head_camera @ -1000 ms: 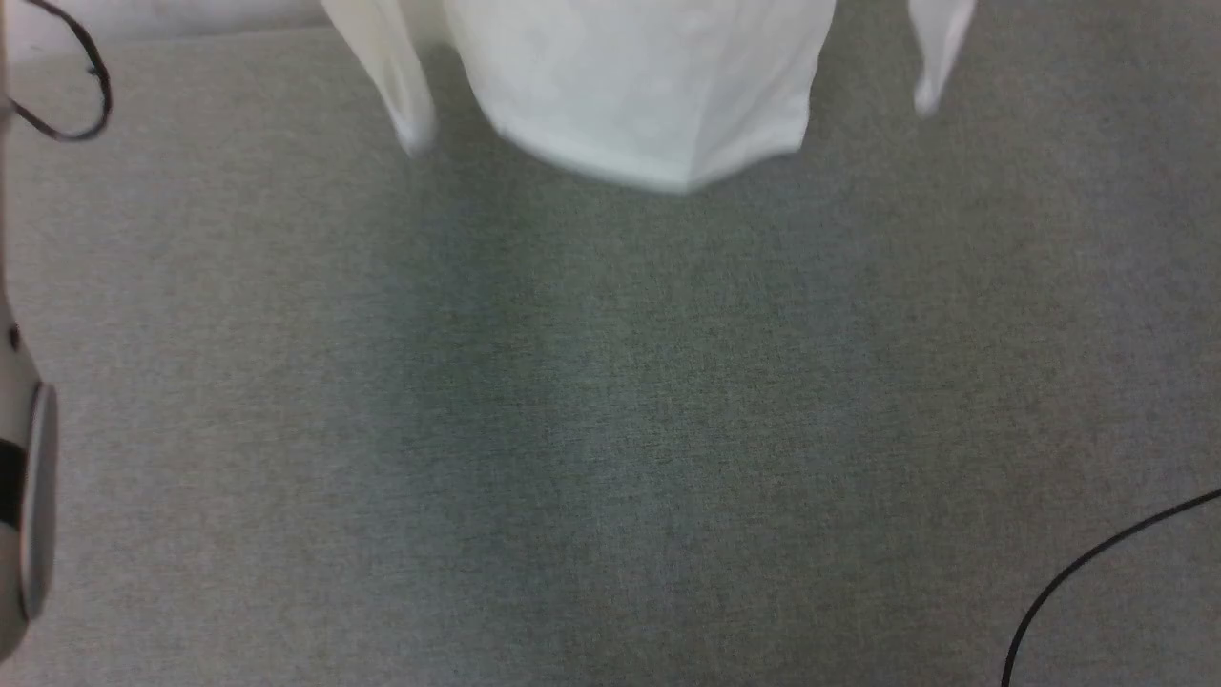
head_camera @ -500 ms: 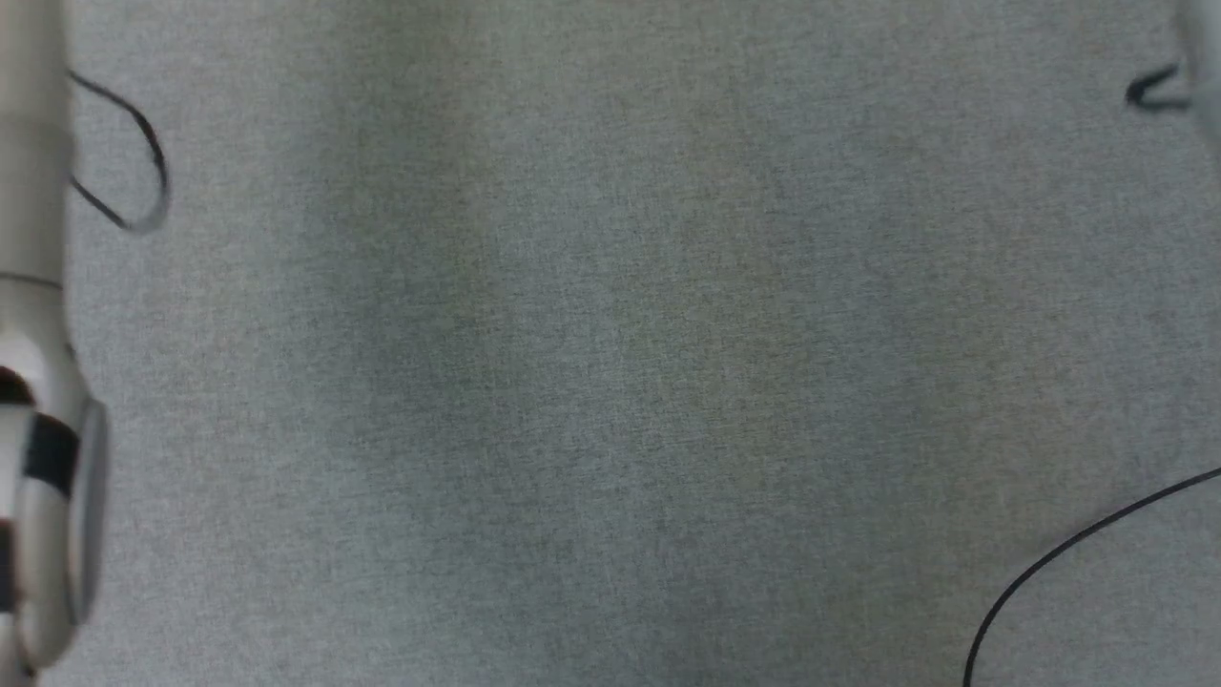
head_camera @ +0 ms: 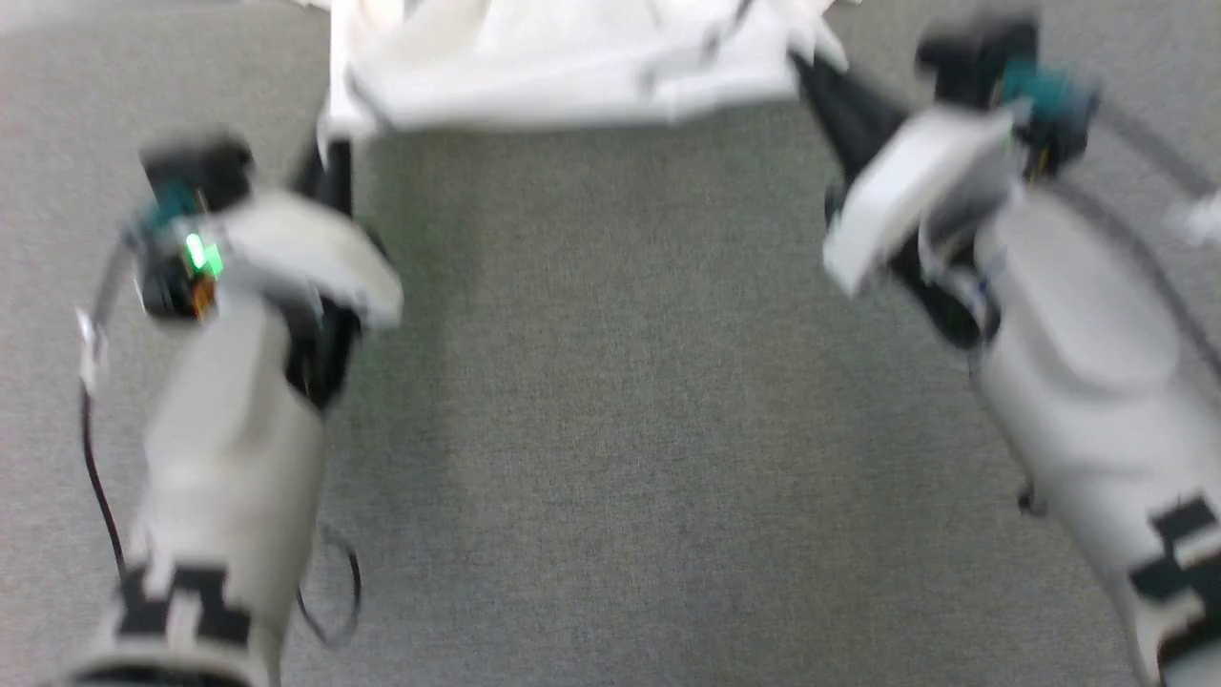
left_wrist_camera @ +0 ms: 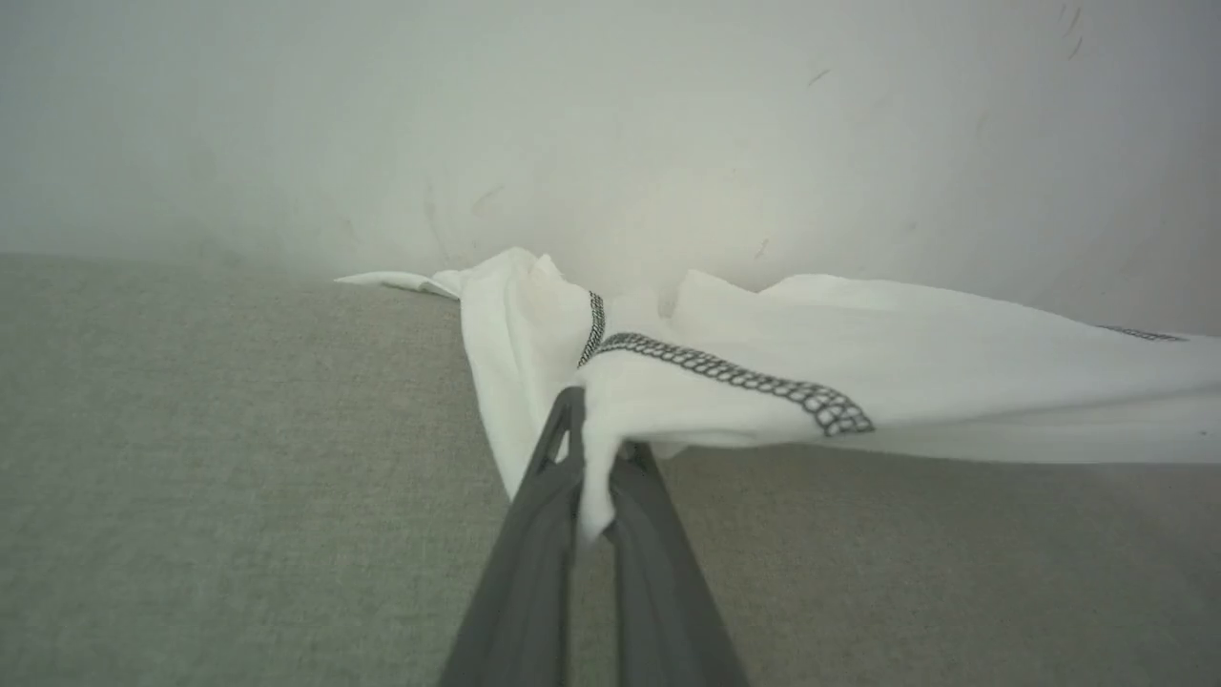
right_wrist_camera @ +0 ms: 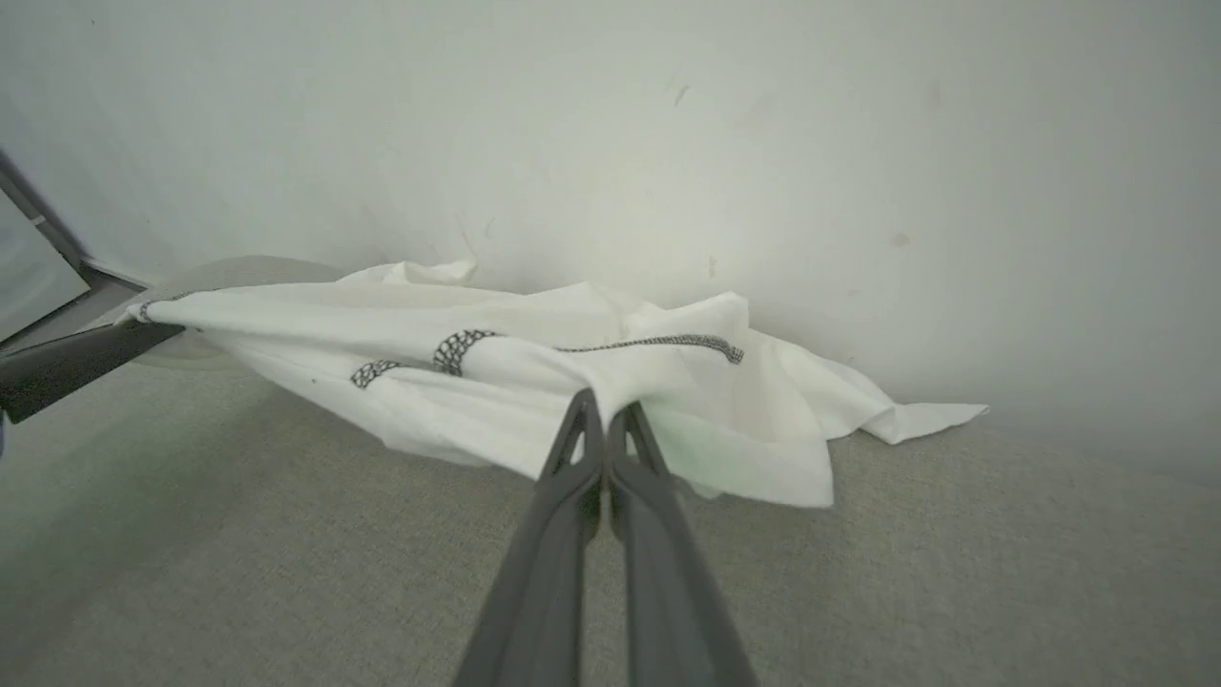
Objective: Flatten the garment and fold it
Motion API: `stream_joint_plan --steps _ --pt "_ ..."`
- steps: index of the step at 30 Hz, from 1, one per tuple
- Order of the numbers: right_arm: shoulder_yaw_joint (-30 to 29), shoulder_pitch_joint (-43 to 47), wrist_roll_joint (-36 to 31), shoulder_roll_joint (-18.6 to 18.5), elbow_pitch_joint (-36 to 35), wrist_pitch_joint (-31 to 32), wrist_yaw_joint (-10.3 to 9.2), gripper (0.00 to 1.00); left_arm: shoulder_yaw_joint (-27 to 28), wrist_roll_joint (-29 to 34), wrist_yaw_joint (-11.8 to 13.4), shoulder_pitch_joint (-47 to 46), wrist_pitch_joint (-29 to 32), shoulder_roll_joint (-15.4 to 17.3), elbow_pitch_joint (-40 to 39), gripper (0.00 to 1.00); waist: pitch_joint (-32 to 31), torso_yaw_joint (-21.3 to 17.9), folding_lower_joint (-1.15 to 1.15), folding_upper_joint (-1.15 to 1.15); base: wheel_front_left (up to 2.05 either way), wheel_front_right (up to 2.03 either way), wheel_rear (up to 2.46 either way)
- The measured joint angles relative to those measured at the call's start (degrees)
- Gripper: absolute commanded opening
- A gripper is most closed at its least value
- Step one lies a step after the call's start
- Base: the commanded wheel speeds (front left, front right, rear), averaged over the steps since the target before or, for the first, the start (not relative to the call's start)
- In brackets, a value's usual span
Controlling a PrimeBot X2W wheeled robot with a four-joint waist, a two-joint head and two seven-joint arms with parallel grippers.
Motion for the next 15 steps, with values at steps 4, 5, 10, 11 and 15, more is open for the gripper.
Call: stream_joint_plan --steps 4,5,10,11,15 --pt "0.7 11.1 0.4 -3.4 -7.6 0.2 -0.01 0.0 0.3 -0.2 0.1 13.1 -0.1 -0.9 -7.3 0.0 -4.1 0.1 0.0 0.0 0.0 0.0 0.0" --pt "0.5 13.9 0.3 -4.3 -9.8 0.7 -0.01 0.0 0.2 -0.3 0.4 16.4 -0.2 -1.3 -9.7 0.0 -5.2 0.1 -0.01 0.0 0.0 0.0 0.0" --pt "-3.7 29.5 -1.3 -9.1 -24.0 6.4 0.09 0.0 -1.2 -0.3 2.6 31.9 3.2 -1.2 -23.6 0.0 -10.5 0.5 -0.01 0.0 0.0 0.0 0.0" --pt "-4.9 32.6 -1.9 -9.7 -27.2 8.2 0.1 0.0 -1.6 -0.2 3.0 34.7 4.6 -0.7 -26.9 0.0 -11.6 0.5 -0.02 0.0 0.0 0.0 0.0" --pt "-10.8 45.3 -4.2 -10.0 -39.3 16.0 0.11 0.0 -2.7 0.4 7.8 46.7 11.8 1.6 -42.6 0.0 -15.4 0.7 -0.02 0.0 0.0 0.0 0.0"
